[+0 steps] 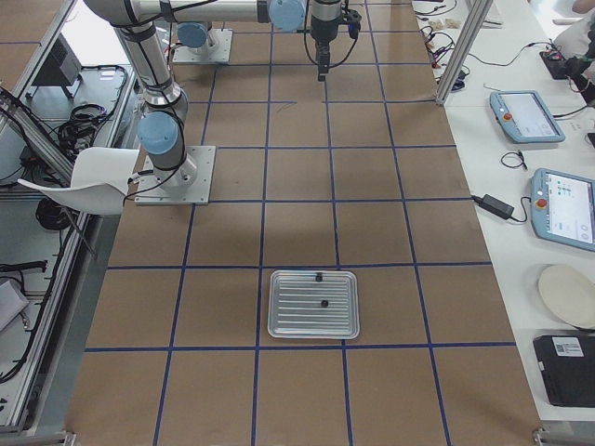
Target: Place bearing gear from tray to pile
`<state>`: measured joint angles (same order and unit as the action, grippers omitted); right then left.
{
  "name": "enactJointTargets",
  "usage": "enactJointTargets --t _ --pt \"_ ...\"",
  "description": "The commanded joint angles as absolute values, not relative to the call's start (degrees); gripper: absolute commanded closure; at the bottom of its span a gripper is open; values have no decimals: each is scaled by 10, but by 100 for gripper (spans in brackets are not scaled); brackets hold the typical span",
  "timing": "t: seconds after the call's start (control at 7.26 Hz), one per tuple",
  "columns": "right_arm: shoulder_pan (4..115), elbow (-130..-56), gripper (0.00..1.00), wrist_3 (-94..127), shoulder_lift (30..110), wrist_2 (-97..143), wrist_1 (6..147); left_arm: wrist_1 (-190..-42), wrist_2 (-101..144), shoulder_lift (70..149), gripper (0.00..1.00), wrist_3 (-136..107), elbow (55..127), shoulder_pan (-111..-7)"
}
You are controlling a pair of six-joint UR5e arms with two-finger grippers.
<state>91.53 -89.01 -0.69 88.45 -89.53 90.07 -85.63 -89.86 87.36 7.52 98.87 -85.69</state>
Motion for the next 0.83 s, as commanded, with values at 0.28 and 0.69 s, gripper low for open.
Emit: enactJointTargets --t 0.28,0.69 --pt "912 -890 0 -4 882 -887 920 -854 -898 874 0 74 988 -857" --pt "896 -890 0 -18 883 -896 920 -850 -898 874 0 74 991 -857"
